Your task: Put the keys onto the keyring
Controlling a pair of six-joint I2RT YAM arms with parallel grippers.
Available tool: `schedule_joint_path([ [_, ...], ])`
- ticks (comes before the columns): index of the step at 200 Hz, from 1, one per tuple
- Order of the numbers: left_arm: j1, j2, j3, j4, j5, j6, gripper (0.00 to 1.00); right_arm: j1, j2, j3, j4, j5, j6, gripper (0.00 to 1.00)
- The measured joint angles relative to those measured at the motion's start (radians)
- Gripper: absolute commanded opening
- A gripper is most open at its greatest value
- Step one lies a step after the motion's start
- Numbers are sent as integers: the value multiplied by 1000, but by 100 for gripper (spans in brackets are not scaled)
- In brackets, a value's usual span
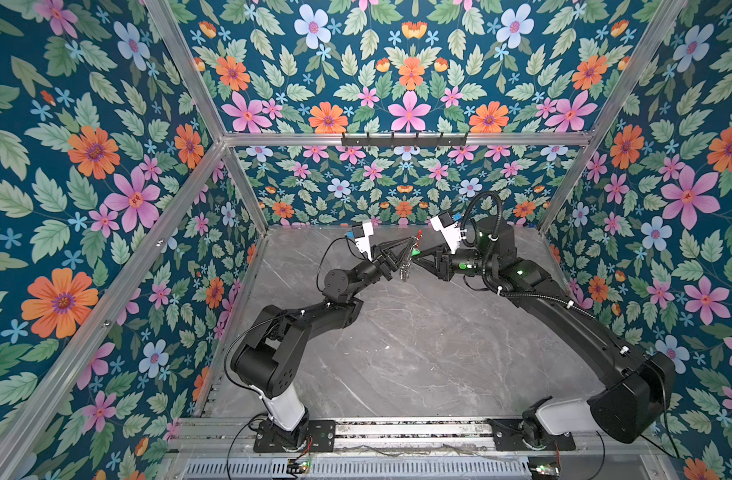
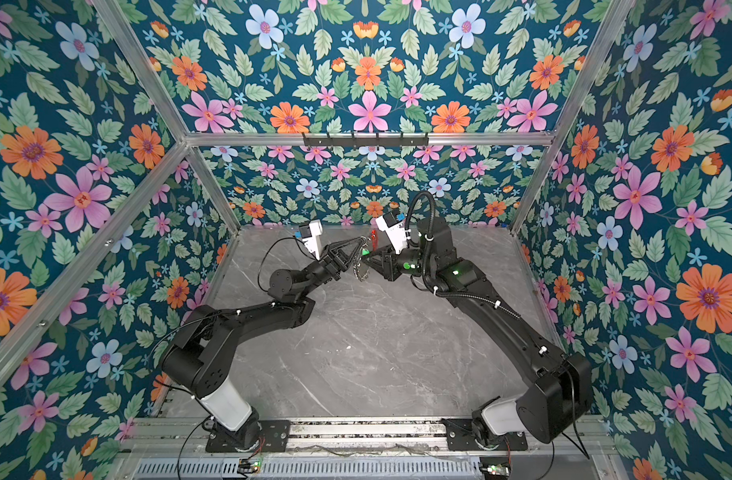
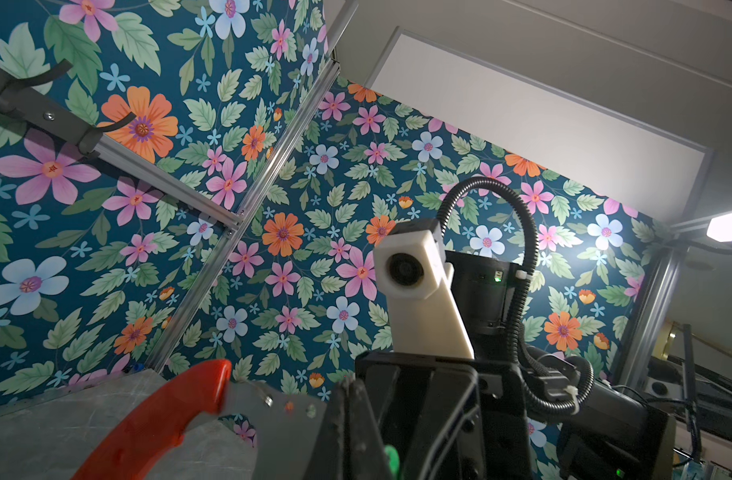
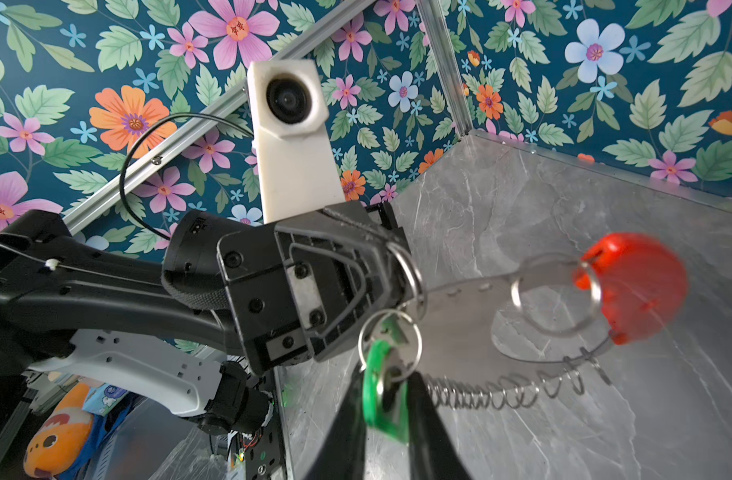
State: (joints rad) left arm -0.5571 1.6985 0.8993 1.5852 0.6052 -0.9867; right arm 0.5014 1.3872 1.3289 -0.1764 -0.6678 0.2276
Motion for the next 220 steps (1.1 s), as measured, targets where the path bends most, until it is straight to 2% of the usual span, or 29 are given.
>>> schedule_joint_path([
  [34, -1, 2, 5, 7, 18, 3, 0, -45, -72, -38, -2, 41, 3, 32],
  [58, -1, 7, 5, 11, 29, 3, 0, -49, -87, -33, 5, 42, 10, 29],
  [110, -3, -7, -13, 13, 43, 3, 0, -53, -35, 14, 93, -20, 77, 22],
  [182, -6, -28, -22, 14, 45, 18, 0, -51, -2, 31, 151, -89, 159, 17],
  [220, -6, -29, -18, 15, 45, 17, 0, -49, -3, 29, 157, -93, 163, 21],
])
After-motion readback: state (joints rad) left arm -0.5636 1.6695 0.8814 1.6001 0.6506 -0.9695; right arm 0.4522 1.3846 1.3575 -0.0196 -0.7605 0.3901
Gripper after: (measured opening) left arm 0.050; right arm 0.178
